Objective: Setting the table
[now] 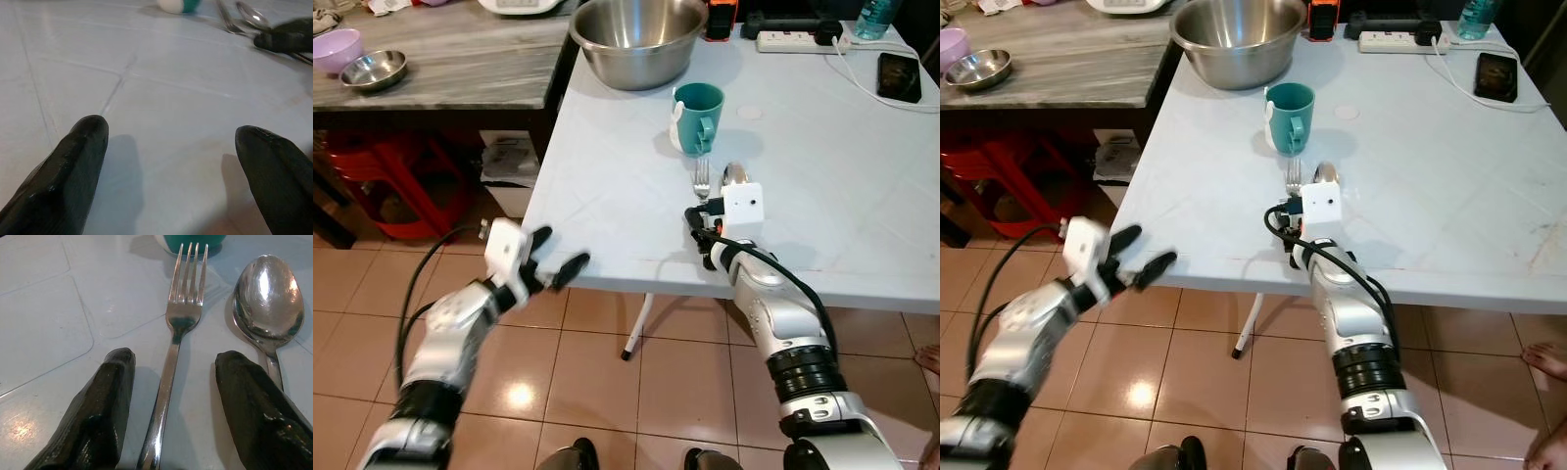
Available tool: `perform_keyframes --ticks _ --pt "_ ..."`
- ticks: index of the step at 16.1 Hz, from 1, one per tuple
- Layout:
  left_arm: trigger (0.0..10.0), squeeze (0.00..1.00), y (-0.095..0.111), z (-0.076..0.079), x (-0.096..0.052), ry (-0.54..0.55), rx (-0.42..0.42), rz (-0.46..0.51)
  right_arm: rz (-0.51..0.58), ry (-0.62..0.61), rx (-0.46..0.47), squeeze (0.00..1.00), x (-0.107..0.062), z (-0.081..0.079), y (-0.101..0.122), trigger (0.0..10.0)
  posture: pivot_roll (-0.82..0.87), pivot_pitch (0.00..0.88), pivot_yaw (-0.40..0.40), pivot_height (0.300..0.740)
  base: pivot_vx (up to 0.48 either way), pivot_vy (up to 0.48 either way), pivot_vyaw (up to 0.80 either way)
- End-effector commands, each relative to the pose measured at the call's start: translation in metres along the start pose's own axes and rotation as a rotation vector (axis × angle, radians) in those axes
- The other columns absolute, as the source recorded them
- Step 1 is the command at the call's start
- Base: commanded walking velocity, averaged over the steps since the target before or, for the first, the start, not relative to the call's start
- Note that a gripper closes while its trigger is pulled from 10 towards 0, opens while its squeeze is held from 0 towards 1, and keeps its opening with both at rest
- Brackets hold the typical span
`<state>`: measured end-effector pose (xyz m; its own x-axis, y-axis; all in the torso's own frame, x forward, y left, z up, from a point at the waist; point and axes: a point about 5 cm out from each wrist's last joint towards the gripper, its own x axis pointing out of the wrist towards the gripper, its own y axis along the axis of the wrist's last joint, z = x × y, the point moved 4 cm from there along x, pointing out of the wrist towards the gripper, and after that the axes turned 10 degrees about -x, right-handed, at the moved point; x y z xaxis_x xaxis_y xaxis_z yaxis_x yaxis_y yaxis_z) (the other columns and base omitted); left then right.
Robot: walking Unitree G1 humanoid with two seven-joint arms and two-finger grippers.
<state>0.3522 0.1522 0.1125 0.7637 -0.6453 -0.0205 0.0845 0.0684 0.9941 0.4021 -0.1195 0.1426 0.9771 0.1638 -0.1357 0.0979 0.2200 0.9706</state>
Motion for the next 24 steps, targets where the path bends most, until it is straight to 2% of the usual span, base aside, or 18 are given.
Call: perform_keyframes --ticks 1,4,9,13,14,15,16,20,22,24 --pt "10.0 0.0 0.003 0.008 -0.001 -0.054 0.061 -0.005 -0.029 0.009 0.009 0.0 -0.001 -0.004 -0.01 10.0 -0.12 0.182 0.086 0.74 0.0 0.0 0.0" --pt "10.0 0.0 0.001 0.013 0.0 -0.079 0.074 0.003 -0.02 0.017 0.011 0.0 0.002 -0.006 -0.005 10.0 -0.12 0.177 0.085 0.74 0.0 0.0 0.0" --pt "10.0 0.0 0.031 0.023 0.013 -0.074 0.05 0.124 -0.012 0.041 -0.017 0.0 0.008 -0.007 0.001 10.0 -0.12 0.176 0.081 0.74 0.0 0.0 0.0" --pt "10.0 0.0 0.023 0.031 0.013 -0.103 0.06 0.108 -0.008 0.061 -0.02 0.0 0.012 -0.011 0.004 10.0 -0.12 0.182 0.08 0.74 0.0 0.0 0.0" --pt "10.0 0.0 0.022 0.032 0.013 -0.109 0.065 0.1 -0.004 0.075 -0.015 0.0 0.014 -0.013 0.006 8.7 -0.12 0.183 0.08 0.74 0.0 0.0 0.0" --pt "10.0 0.0 0.021 0.033 0.013 -0.111 0.066 0.097 -0.005 0.076 -0.012 0.0 0.015 -0.013 0.007 0.9 -0.12 0.183 0.08 0.74 0.0 0.0 0.0" --pt "10.0 0.0 0.02 0.036 0.014 -0.121 0.072 0.092 -0.011 0.072 -0.007 0.0 0.017 -0.012 0.008 0.0 -0.12 0.184 0.08 0.74 0.0 0.0 0.0" --pt "10.0 0.0 0.02 0.039 0.013 -0.134 0.076 0.088 -0.04 0.068 0.031 0.0 0.019 -0.012 0.006 0.0 -0.12 0.184 0.076 0.74 0.0 0.0 0.0" --pt "10.0 0.0 0.02 0.042 0.013 -0.159 0.089 0.086 -0.064 0.069 0.037 0.0 0.018 -0.017 0.001 0.0 -0.12 0.184 0.077 0.74 0.0 0.0 0.0" --pt "10.0 0.0 0.02 0.043 0.013 -0.158 0.092 0.086 -0.089 0.054 0.043 0.0 0.015 -0.018 -0.006 0.8 -0.12 0.183 0.078 0.74 0.0 0.0 0.0"
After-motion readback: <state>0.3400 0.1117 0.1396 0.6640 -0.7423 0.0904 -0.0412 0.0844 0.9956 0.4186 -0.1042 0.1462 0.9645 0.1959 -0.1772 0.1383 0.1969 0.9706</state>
